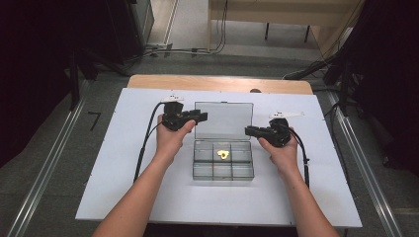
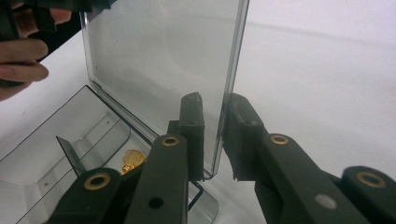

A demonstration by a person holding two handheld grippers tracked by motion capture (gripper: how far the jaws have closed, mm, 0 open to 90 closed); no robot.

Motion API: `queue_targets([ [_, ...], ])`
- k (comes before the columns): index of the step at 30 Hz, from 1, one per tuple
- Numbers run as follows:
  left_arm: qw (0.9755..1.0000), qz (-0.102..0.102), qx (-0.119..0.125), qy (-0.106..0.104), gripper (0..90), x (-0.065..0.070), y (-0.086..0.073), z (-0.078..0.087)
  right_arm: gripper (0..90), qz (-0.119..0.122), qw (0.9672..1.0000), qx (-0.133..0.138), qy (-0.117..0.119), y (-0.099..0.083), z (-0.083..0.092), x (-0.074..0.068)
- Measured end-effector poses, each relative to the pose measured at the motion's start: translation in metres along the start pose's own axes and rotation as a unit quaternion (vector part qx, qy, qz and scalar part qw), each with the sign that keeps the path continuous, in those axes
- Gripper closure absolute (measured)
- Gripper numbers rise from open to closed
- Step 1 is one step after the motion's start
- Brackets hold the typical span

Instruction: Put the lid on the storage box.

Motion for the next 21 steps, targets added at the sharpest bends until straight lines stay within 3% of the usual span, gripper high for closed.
queue_targets([
  [2, 1.0, -0.001, -0.004, 0.008, 60.7, 0.0, -0.001, 0.0, 75.8, 0.002, 1.0, 0.0, -0.001, 0.0, 0.0, 0.0],
  [8, 1.0, -0.002, 0.0, 0.003, 65.8, 0.002, -0.001, 0.004, 75.5, 0.007, 1.0, -0.001, -0.004, 0.0, 0.001, -0.002],
  [14, 0.9998, -0.015, 0.01, -0.006, 66.3, 0.008, -0.002, 0.011, 72.2, 0.011, 0.9999, -0.004, -0.002, 0.002, 0.004, -0.005],
  [21, 0.9993, -0.026, 0.019, -0.016, 65.0, 0.016, -0.004, 0.019, 63.9, 0.014, 0.9998, 0.012, -0.007, 0.009, 0.014, -0.011],
])
Point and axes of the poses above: each handheld gripper's, and its own axes: z roughly backward along the jaws, y roughly out of its top, x roughly to its right, the point moved 3 cm from there along -z, roughly forward along the jaws, and after that the axes turned 9 degrees about -z, right-handed, at the moved point
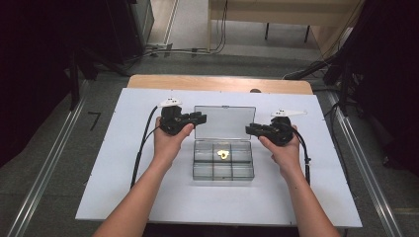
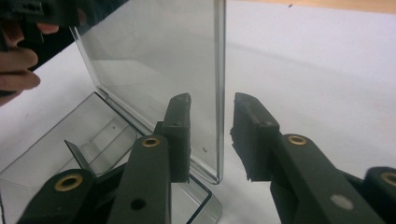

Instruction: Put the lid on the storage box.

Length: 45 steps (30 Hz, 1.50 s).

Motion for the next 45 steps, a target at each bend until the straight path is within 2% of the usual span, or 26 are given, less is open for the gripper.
queue_targets([
  [8, 0.9999, -0.014, 0.006, -0.008, 62.7, 0.01, -0.003, 0.008, 60.0, 0.006, 0.9997, 0.025, 0.005, 0.01, 0.014, -0.009],
  [19, 0.9995, -0.024, 0.013, -0.014, 60.8, 0.018, -0.008, 0.014, 59.7, 0.025, 0.9988, 0.037, 0.022, 0.018, 0.028, -0.03],
  [22, 0.9994, -0.028, 0.013, -0.015, 60.5, 0.019, -0.009, 0.015, 59.9, 0.027, 0.9988, 0.037, 0.018, 0.019, 0.03, -0.034],
  [31, 0.9993, -0.03, 0.013, -0.017, 59.9, 0.02, -0.01, 0.016, 61.6, 0.025, 0.9989, 0.035, 0.019, 0.019, 0.031, -0.035],
  [38, 0.9993, -0.034, 0.012, -0.002, 49.5, 0.02, -0.012, 0.021, 61.1, 0.028, 0.9989, 0.032, 0.018, 0.017, 0.033, -0.039],
  [45, 0.9987, -0.048, 0.013, 0.012, 51.3, 0.021, -0.02, 0.036, 60.0, 0.027, 0.999, 0.031, 0.016, 0.015, 0.034, -0.042],
])
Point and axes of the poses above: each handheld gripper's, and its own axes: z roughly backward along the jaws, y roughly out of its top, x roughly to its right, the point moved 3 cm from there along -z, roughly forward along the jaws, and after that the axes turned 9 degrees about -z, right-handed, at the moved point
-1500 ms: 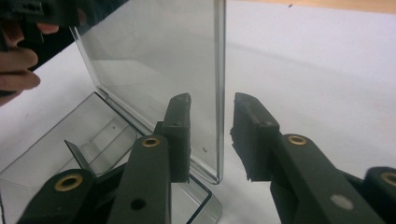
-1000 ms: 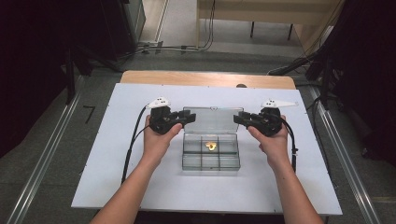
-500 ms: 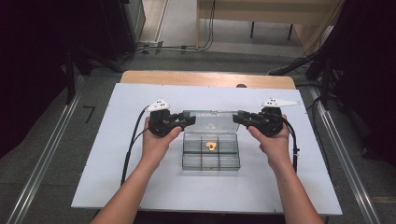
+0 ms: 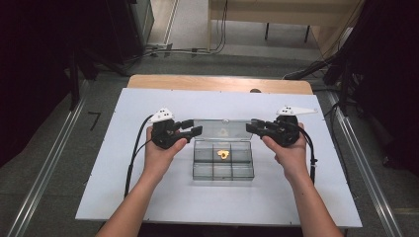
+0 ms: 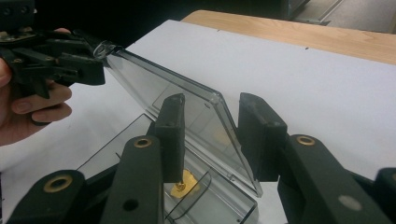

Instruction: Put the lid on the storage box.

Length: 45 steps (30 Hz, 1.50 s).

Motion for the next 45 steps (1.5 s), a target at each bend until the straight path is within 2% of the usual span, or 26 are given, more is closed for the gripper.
queue_targets([
  [3, 0.9998, -0.006, -0.004, 0.018, 56.7, 0.003, -0.007, 0.005, 59.3, 0.0, 1.0, 0.0, -0.003, -0.001, 0.0, -0.001],
  [6, 0.9997, -0.006, -0.002, 0.023, 62.3, 0.006, -0.015, 0.01, 58.6, 0.0, 1.0, -0.002, -0.007, -0.002, 0.0, -0.002],
  [8, 0.9998, -0.004, -0.001, 0.018, 67.1, 0.008, -0.021, 0.013, 58.1, 0.001, 1.0, -0.002, -0.007, -0.002, 0.0, -0.003],
  [11, 1.0, -0.004, 0.005, 0.0, 80.4, 0.012, -0.028, 0.016, 57.3, 0.001, 1.0, -0.003, -0.008, -0.004, 0.0, -0.004],
  [14, 0.9999, -0.001, 0.003, -0.016, 88.3, 0.013, -0.03, 0.015, 56.3, 0.001, 0.9999, -0.006, -0.012, -0.005, 0.0, -0.004],
  [18, 0.9994, 0.001, 0.017, -0.029, 89.7, 0.016, -0.028, 0.017, 54.9, 0.001, 0.9998, -0.009, -0.016, -0.008, 0.0, -0.004],
  [20, 0.9996, 0.001, 0.017, -0.024, 89.7, 0.017, -0.028, 0.017, 54.1, 0.0, 0.9998, -0.01, -0.018, -0.009, 0.001, -0.004],
  [30, 0.9985, 0.008, 0.024, -0.048, 89.9, 0.017, -0.029, 0.014, 51.3, -0.005, 0.9997, -0.012, -0.02, -0.015, 0.01, -0.002],
  [35, 0.9982, 0.016, 0.029, -0.051, 90.0, 0.015, -0.028, 0.015, 50.3, -0.003, 0.9996, -0.015, -0.023, -0.018, 0.01, -0.004],
  [45, 0.998, 0.01, 0.037, -0.051, 90.0, 0.017, -0.026, 0.017, 48.9, 0.011, 0.9991, -0.025, -0.031, -0.025, 0.012, -0.009],
])
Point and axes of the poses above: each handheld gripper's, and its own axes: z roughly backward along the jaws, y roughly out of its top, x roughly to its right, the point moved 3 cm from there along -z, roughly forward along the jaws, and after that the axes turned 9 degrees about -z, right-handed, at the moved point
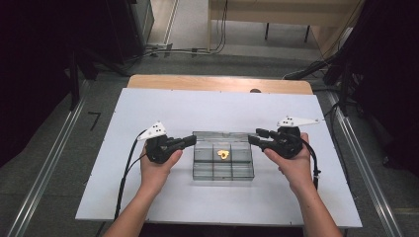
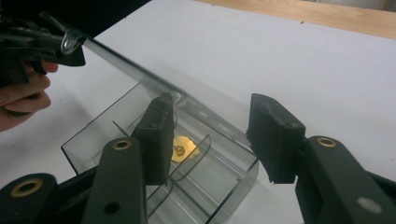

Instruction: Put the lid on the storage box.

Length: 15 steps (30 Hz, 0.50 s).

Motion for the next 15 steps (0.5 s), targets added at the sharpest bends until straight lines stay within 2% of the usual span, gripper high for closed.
queue_targets([
  [6, 1.0, 0.001, -0.001, -0.006, 90.0, 0.001, 0.0, -0.002, 47.5, 0.004, 1.0, -0.006, 0.001, -0.004, -0.001, -0.001],
  [15, 0.9999, 0.002, -0.001, -0.01, 90.0, 0.002, -0.001, -0.004, 47.1, 0.014, 0.9997, -0.015, -0.01, -0.011, 0.006, -0.001],
])
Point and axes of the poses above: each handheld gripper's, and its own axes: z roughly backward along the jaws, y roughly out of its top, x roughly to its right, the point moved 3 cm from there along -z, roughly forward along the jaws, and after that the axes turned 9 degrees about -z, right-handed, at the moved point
